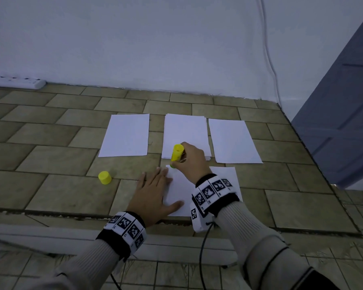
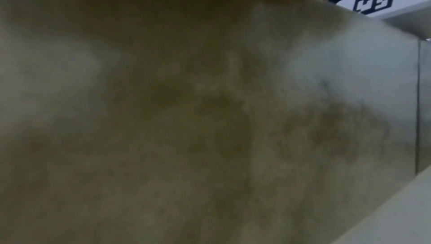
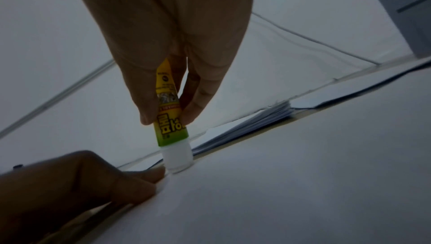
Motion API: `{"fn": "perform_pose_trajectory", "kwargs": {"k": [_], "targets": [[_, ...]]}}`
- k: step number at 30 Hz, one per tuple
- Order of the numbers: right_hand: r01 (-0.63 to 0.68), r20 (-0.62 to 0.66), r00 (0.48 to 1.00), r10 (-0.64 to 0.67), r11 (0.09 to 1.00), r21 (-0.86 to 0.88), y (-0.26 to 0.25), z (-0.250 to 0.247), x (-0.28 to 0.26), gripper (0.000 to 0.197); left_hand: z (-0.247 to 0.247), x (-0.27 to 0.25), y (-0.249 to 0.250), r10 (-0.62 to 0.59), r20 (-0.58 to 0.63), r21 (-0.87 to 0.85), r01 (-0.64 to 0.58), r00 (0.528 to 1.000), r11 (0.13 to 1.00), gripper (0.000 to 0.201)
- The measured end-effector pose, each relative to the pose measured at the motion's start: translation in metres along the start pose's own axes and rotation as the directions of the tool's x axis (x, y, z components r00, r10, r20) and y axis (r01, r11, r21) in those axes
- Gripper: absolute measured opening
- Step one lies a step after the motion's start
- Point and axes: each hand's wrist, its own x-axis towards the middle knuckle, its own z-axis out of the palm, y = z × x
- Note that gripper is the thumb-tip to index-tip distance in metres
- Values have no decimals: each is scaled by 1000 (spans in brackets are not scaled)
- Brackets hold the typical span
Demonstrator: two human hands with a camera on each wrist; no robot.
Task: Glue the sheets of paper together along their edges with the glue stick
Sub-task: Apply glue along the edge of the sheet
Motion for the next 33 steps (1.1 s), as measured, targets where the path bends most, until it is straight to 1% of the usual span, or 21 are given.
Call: {"fn": "perform_pose_trajectory", "kwargs": {"k": [4,7,9,11,15,18,22,26,28,29,31,33], "targets": [[31,48,998,-26,994,-106,-3,4,7,26,-1,1,1,1,7,0,-1,1000,1000,110],[48,79,996,-35,984,-173,-6,4,9,26,0,1,0,8,5,0,-8,1000,1000,112],[41,91,996,-20,970,-242,-6,0,9,26,0,1,0,11,-9,-3,-11,1000,1000,113],[22,78,997,-1,963,-269,-1,-9,7,23,0,0,0,8,-9,5,-8,1000,1000,112],[-43,-15,999,41,974,-224,21,-36,-4,15,1,0,-1,4,-9,14,-4,1000,1000,103],[-91,-102,992,69,971,-222,45,-61,-15,15,2,0,-1,2,-5,20,-2,1000,1000,95],[-192,-207,968,144,953,-233,73,-91,-24,16,3,-1,-1,4,-18,7,-4,1000,1000,95],[-239,-244,951,190,952,-191,88,-106,-29,19,3,-1,0,12,-38,-13,-13,999,1000,96],[-225,-250,950,185,963,-145,83,-103,-31,18,4,-1,0,5,-35,0,-5,999,1000,91],[-197,-249,954,165,974,-109,77,-98,-33,17,4,-1,0,2,-34,9,-1,999,1000,90],[-98,-219,972,89,995,-32,61,-83,-38,15,5,-1,-1,-8,-19,33,9,1000,999,93],[15,-138,990,-11,999,31,42,-64,-44,14,6,-1,-2,-9,-7,48,10,1000,999,96]]}}
